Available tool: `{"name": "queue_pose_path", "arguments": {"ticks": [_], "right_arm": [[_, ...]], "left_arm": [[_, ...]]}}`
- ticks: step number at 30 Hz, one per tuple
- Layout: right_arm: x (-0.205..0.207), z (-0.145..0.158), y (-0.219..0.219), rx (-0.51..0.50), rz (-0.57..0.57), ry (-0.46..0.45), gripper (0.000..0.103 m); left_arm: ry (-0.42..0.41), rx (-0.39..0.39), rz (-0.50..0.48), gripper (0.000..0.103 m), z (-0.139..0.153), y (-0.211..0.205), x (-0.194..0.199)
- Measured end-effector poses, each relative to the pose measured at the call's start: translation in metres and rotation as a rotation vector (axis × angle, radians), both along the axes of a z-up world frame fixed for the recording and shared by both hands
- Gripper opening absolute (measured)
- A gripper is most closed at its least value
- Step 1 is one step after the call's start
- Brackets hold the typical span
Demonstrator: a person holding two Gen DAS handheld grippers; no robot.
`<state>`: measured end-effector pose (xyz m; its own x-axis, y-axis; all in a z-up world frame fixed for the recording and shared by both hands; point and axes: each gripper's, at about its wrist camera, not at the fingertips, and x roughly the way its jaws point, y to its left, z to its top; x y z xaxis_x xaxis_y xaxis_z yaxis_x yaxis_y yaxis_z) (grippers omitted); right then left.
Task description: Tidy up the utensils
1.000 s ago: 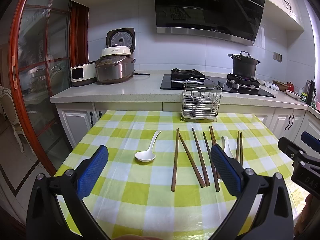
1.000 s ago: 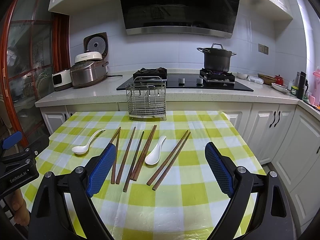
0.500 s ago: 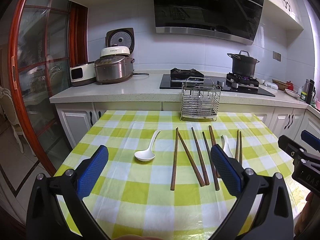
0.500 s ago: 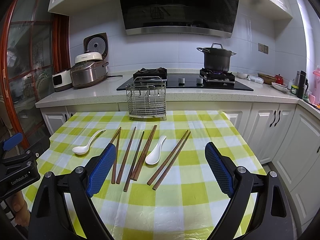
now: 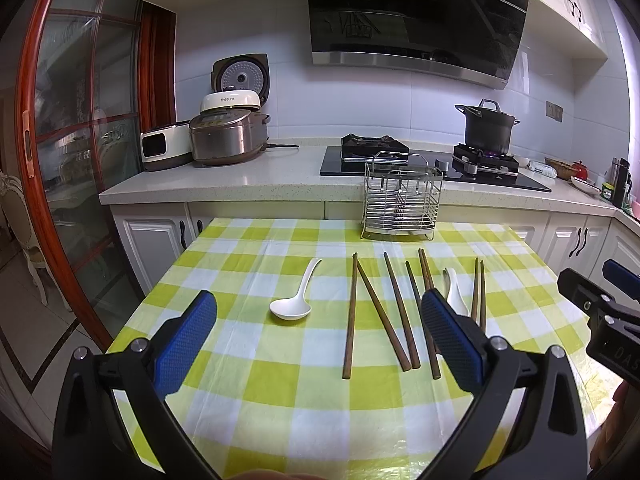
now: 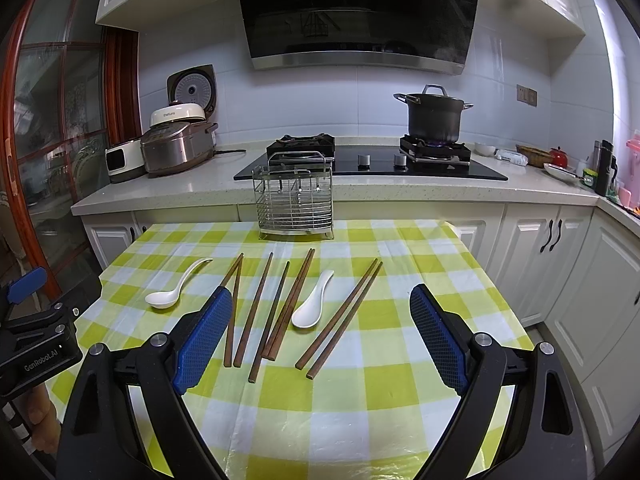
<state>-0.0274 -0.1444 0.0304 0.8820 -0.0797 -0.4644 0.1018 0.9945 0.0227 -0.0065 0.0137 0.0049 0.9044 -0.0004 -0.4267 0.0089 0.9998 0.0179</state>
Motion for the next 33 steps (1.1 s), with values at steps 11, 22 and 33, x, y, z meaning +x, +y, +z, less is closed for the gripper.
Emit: {"name": "queue_pose_path", "arguments": {"ticks": [11, 22, 33], "right_arm": [[0.0, 0.0, 0.0, 0.001, 0.0, 0.001, 0.085], [0.007, -0.01, 0.0, 0.013, -0.002, 0.032, 0.085], [0.04, -0.033, -0.007, 0.028, -0.004, 0.114, 0.085]], "left_arm": [[0.006, 0.003, 0.002, 0.099, -0.005, -0.001, -0.001], [0.056, 0.003, -0.005, 0.099, -0.012, 0.002, 0.007], [0.171, -0.025, 0.008, 0.099, -0.035, 0.015, 0.053]]}}
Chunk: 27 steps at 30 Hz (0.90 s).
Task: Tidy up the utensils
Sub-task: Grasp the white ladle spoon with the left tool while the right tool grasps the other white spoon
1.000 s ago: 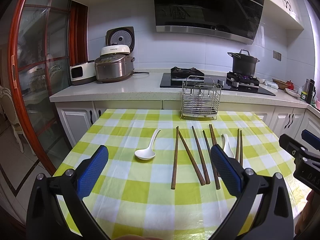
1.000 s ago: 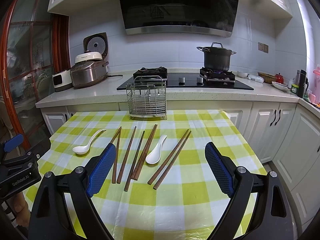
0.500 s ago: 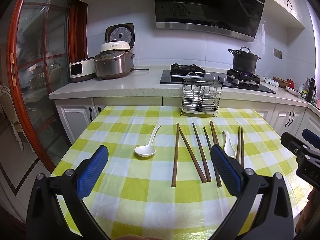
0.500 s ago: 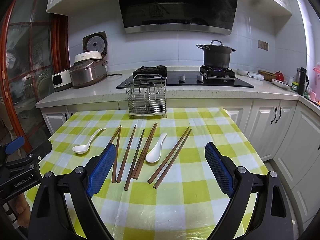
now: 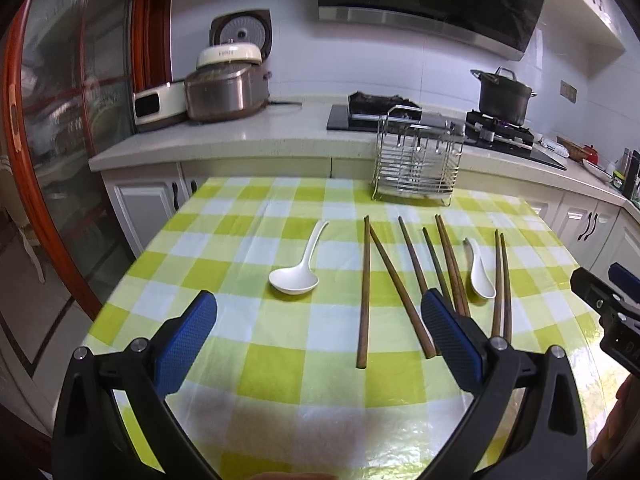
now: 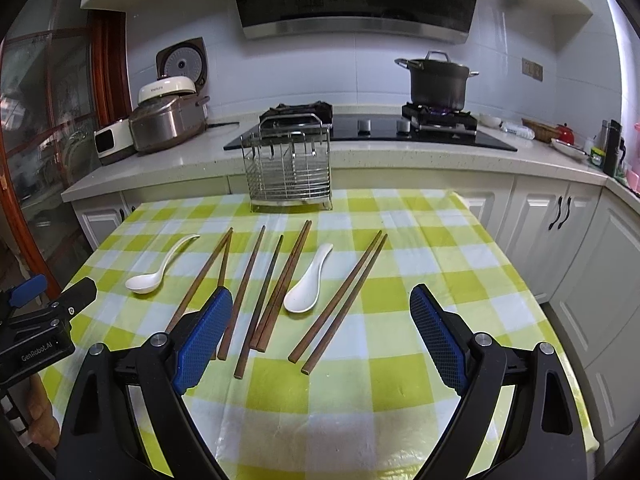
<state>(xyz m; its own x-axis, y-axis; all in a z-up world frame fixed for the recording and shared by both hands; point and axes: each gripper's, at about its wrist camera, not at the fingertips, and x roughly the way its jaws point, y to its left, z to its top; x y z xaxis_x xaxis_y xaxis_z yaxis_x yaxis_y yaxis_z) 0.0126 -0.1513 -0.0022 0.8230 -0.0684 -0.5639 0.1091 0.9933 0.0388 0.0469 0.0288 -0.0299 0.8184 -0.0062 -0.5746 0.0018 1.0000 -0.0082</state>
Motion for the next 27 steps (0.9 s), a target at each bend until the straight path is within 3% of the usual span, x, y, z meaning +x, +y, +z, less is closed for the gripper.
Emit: {"name": "queue_pose_path", "arguments": {"ticks": [8, 14, 19, 24, 27], "right_arm": [[0.044, -0.029, -0.011, 0.048, 0.0, 0.101, 0.085], [0.087, -0.051, -0.023, 0.08, -0.017, 0.183, 0.085], [0.127, -0.059, -0.03, 0.105, -0.023, 0.226, 0.085], [0.164, -0.07, -0.03, 0.103, -0.039, 0.283, 0.084], [0.181, -0.08, -0.026, 0.105, -0.045, 0.332, 0.077]], "left_arm": [[0.068, 0.063, 0.041, 0.099, -0.022, 0.005, 0.045], [0.194, -0.015, 0.016, 0.099, -0.044, 0.021, 0.1], [0.222, -0.004, 0.02, 0.099, -0.053, 0.026, 0.135], [0.342, 0.029, -0.059, 0.099, -0.066, 0.024, 0.183], [0.413, 0.049, -0.111, 0.099, -0.077, 0.022, 0.203]]}}
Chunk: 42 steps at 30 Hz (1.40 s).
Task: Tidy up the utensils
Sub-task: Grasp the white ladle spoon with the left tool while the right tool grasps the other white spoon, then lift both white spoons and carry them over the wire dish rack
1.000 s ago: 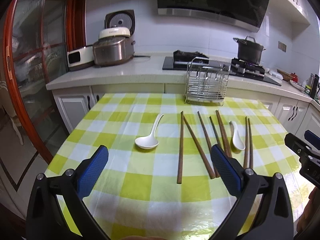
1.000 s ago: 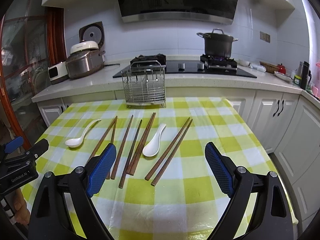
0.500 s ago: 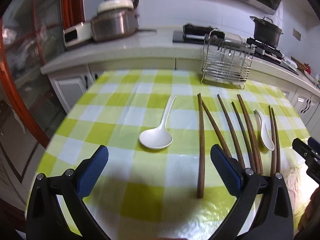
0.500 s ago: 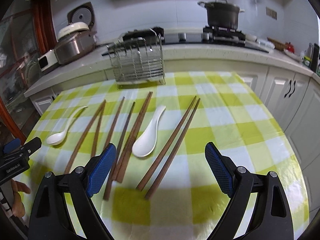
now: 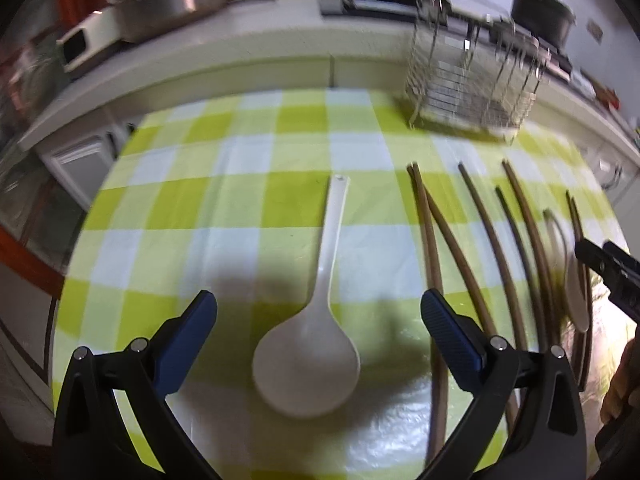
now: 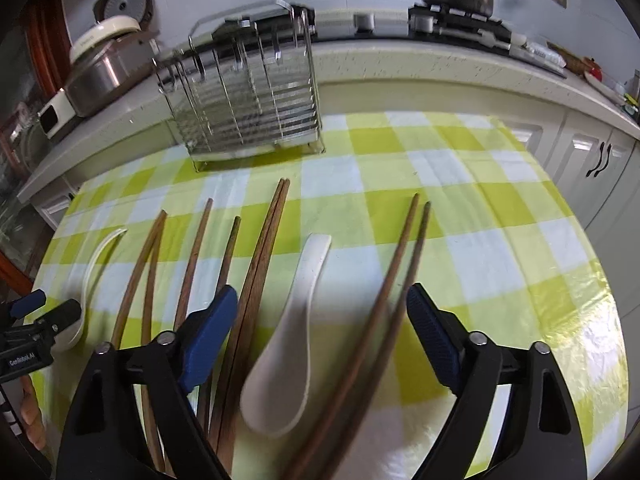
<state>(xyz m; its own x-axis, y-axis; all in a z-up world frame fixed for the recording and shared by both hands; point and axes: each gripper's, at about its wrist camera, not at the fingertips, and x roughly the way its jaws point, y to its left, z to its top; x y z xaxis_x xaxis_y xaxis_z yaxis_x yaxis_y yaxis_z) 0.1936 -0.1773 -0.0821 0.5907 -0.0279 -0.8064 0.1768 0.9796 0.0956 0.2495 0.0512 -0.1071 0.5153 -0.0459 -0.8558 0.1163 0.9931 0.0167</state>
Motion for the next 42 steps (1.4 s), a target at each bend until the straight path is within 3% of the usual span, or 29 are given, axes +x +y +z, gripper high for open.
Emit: {"name": "queue_pose_path", "arguments": {"ticks": [9, 13, 20, 27, 30, 31, 32, 35, 42], "right_arm": [[0.028, -0.017, 0.0, -0.016, 0.008, 0.093, 0.058], [0.036, -0.023, -0.002, -0.001, 0.031, 0.13, 0.053], [0.044, -0.023, 0.002, -0.013, 0.063, 0.151, 0.049], [0.048, -0.022, 0.007, -0.036, 0.068, 0.162, 0.035], [0.049, -0.022, 0.006, -0.039, 0.071, 0.164, 0.022], [0.048, -0.021, 0.005, -0.022, 0.078, 0.163, 0.017], [0.048, -0.021, 0.004, -0.012, 0.08, 0.161, 0.017], [0.045, -0.018, 0.002, 0.005, 0.078, 0.137, 0.017], [0.035, -0.006, -0.003, 0.059, 0.084, 0.07, 0.017]], "left_arm": [[0.032, 0.043, -0.035, 0.097, -0.003, -0.01, 0.041], [0.083, 0.078, -0.047, 0.084, -0.012, -0.018, 0.06], [0.105, 0.086, -0.055, 0.075, -0.021, -0.019, 0.073], [0.119, 0.072, -0.081, 0.063, -0.022, -0.017, 0.078], [0.127, 0.046, -0.1, 0.046, -0.021, -0.017, 0.078], [0.129, 0.042, -0.099, 0.036, -0.021, -0.016, 0.078], [0.131, 0.041, -0.098, 0.027, -0.02, -0.017, 0.078], [0.124, 0.028, -0.103, 0.014, -0.017, -0.016, 0.076], [0.058, 0.014, -0.118, 0.011, 0.002, -0.019, 0.059]]}}
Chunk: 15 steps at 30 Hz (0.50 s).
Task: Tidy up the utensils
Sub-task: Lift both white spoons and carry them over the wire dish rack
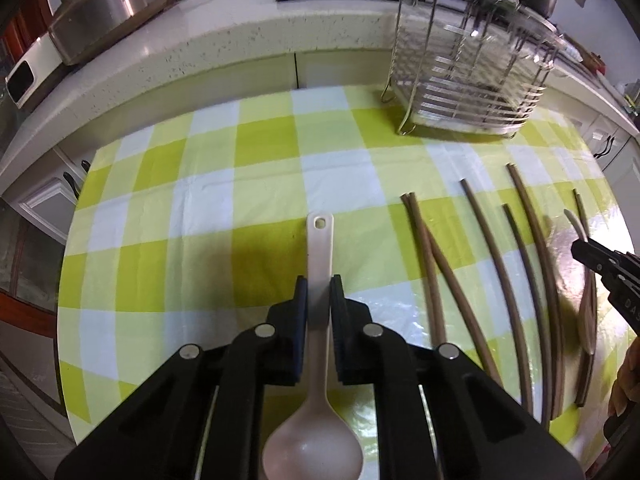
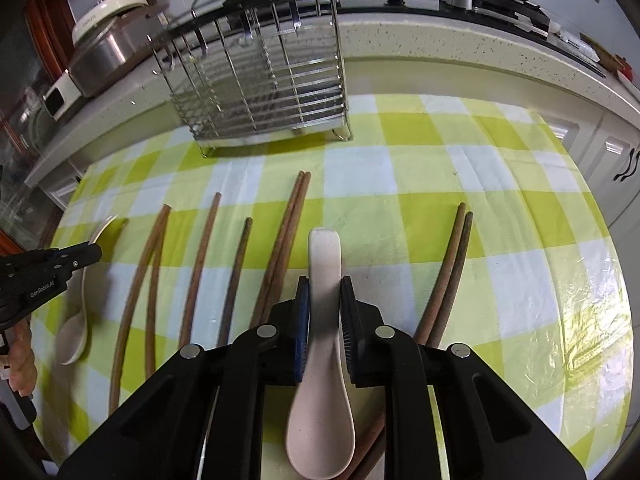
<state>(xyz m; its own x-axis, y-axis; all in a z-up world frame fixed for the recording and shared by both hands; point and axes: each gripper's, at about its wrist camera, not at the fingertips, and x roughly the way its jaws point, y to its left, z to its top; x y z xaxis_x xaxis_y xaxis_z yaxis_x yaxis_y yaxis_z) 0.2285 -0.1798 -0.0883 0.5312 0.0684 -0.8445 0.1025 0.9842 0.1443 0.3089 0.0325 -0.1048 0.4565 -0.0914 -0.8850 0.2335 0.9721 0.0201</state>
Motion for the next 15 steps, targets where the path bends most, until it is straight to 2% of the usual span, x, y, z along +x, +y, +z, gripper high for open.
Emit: {"name": "queue_pose_path", "arguments": {"ticks": [15], "right_arm": [[-0.012, 0.048, -0.002, 0.025, 0.021, -0.136, 0.017]], "left_arm": [[-0.194, -0.037, -0.034, 0.011, 0.079, -0.016, -0.046]]}}
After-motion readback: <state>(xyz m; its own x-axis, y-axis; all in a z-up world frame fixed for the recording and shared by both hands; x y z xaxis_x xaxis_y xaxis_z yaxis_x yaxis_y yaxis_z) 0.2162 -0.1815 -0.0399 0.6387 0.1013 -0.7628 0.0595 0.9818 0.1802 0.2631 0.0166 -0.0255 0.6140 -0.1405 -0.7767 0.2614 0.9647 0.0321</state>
